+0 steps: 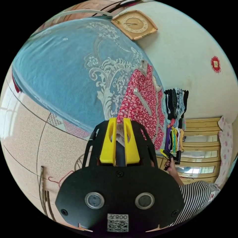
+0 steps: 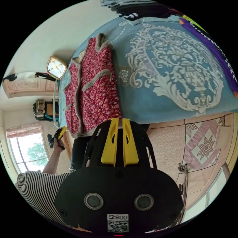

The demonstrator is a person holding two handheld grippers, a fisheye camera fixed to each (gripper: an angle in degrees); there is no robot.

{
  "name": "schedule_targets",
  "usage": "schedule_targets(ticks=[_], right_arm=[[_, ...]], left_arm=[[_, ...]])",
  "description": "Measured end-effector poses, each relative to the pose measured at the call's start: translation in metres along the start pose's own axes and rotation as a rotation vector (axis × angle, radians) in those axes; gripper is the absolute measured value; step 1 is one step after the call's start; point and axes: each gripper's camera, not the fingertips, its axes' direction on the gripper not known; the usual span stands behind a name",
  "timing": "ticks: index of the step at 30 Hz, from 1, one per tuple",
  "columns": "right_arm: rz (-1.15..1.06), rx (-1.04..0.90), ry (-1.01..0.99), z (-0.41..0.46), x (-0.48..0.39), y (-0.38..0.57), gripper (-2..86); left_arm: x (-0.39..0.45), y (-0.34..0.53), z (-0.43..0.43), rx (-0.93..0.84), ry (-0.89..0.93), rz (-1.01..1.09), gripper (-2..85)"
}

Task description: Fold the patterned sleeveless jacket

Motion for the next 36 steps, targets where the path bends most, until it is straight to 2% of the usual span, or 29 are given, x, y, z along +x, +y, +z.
schedule_targets(ticks=[5, 13, 25, 31, 36], right_arm=[[-0.013, 0.078, -0.063, -0.016, 0.005, -0.040, 3.7], [-0.271, 0.128, -0.017, 0.000, -0.083, -0.216, 5.6], [-0.668, 0.099, 0.186, 0.060, -0.244, -0.479, 8.4], [-0.806, 0.040, 0.372, 0.114, -0.300, -0.550, 10.1], [-0.800, -0.078, 0.413, 0.161, -0.312, -0.587, 10.4]], left_arm=[[0.050, -0.053, 0.012, 0.014, 0.016, 0.130, 7.0], [0.174, -0.191, 0.088, -0.056, 0.065, 0.383, 8.8], [0.319, -0.383, 0.209, -0.127, -0.132, 0.538, 12.8], [0.379, -0.441, 0.261, -0.180, -0.270, 0.618, 13.6], [0.420, -0.457, 0.290, -0.235, -0.348, 0.705, 13.7]])
